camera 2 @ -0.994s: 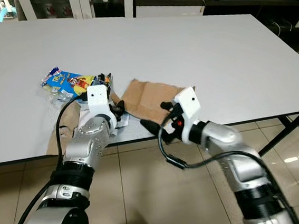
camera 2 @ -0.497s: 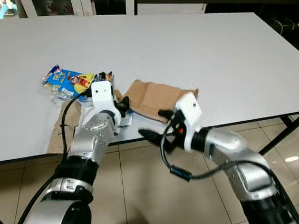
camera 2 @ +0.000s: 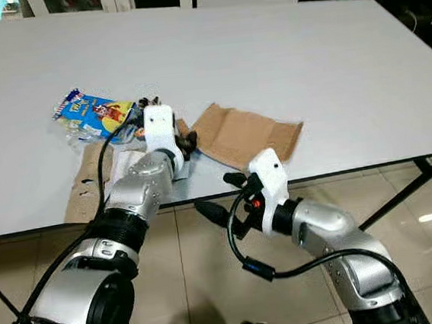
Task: Picking trash to rubbish bin
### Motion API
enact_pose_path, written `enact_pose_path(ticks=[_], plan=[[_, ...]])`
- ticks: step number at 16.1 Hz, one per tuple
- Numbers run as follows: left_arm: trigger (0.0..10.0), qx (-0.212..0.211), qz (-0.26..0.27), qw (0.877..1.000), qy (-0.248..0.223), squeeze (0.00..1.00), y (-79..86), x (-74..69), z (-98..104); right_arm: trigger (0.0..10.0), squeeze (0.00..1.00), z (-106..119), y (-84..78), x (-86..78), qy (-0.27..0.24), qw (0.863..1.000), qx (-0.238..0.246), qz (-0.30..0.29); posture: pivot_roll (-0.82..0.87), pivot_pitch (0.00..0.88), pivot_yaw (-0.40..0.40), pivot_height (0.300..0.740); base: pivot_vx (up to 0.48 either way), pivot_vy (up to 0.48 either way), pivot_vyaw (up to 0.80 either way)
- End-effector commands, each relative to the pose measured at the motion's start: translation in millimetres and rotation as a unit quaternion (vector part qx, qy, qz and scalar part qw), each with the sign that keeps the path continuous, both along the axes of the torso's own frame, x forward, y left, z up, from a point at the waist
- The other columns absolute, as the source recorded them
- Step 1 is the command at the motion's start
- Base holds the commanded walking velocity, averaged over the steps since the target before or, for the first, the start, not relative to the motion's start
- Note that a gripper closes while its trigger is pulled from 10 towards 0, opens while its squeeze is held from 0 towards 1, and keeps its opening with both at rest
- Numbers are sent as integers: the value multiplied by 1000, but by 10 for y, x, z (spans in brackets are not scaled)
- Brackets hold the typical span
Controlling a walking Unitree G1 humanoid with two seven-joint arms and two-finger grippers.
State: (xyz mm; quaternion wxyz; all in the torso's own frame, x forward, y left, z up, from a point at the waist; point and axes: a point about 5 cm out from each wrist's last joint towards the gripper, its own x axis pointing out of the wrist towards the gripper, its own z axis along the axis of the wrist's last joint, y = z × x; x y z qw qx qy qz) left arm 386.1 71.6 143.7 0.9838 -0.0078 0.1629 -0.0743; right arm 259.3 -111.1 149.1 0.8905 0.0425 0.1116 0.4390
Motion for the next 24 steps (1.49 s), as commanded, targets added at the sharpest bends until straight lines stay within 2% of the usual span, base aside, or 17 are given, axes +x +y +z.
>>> enact_pose_path(ticks=[1, 5, 24], plan=[[0, 14, -12, 1000, 8, 0, -74, -8, -18, 10000, 0, 33, 2, -38, -2, 1000, 3, -1, -151, 189, -83, 740, 0, 0, 0], [0, 10, -14, 1000, 11, 0, -101, -7, -33, 10000, 0, 30, 5, -53, 3, 1000, 4, -3, -149, 192, -87, 740, 0, 0, 0], [0, -5, 1, 1000, -21, 0, 2, 59, 57, 10000, 0, 37, 57, 6, 1, 1000, 13, -13, -144, 208, -87, 740, 0, 0, 0]])
